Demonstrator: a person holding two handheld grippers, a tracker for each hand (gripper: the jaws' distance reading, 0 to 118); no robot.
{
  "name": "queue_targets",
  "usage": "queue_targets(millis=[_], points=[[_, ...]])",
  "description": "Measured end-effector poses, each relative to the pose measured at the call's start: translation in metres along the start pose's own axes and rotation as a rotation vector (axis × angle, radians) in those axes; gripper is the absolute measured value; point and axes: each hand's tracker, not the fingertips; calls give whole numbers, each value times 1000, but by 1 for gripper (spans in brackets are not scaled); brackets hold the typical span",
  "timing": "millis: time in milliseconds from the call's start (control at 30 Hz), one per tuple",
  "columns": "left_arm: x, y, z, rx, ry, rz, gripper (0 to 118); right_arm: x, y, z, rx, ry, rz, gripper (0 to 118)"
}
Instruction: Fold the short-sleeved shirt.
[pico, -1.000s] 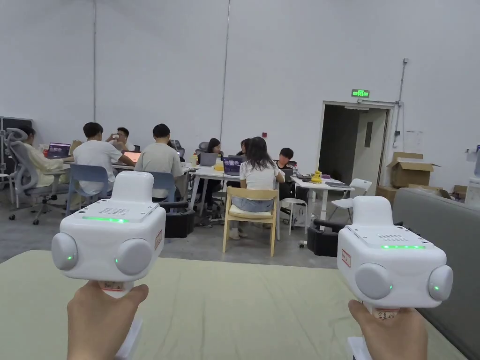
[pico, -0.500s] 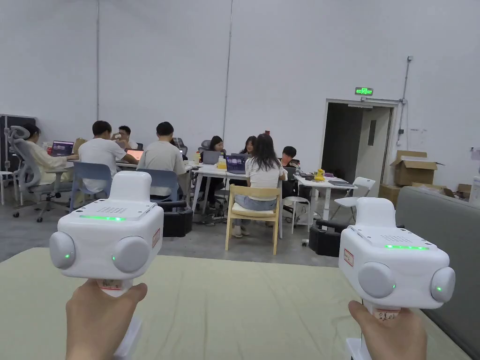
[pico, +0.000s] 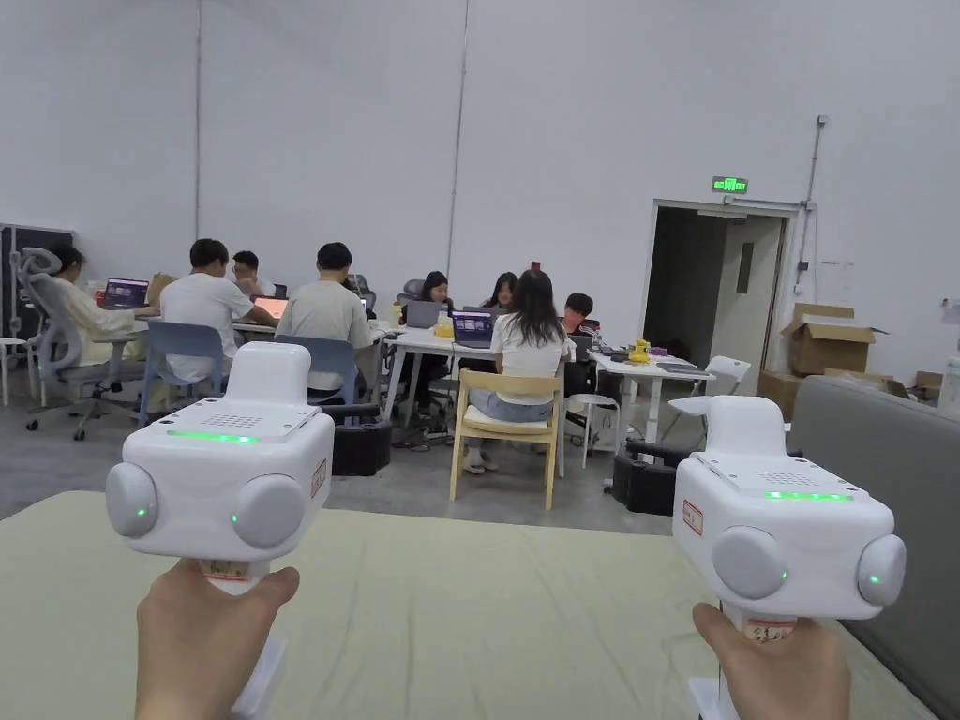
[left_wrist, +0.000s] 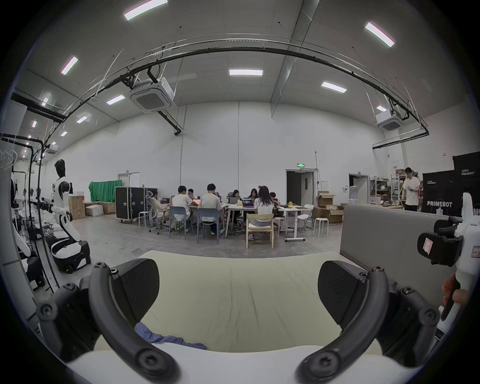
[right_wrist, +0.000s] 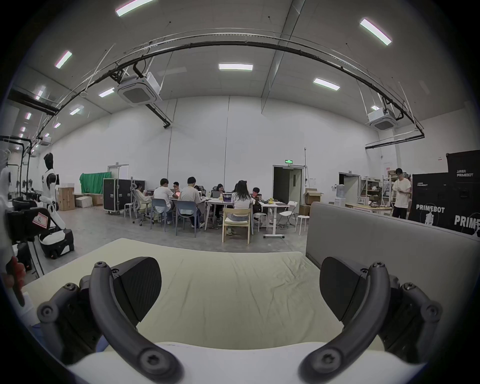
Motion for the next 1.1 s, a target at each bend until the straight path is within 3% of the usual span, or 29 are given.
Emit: queue_targets(millis=[1067, 1100], points=[[2, -1, -7, -6, -50, -27, 118, -8, -1, 4, 7, -1, 13, 118], [3, -1, -6, -15, -55, -21, 118, -7, -2, 5, 3, 29, 21, 113]])
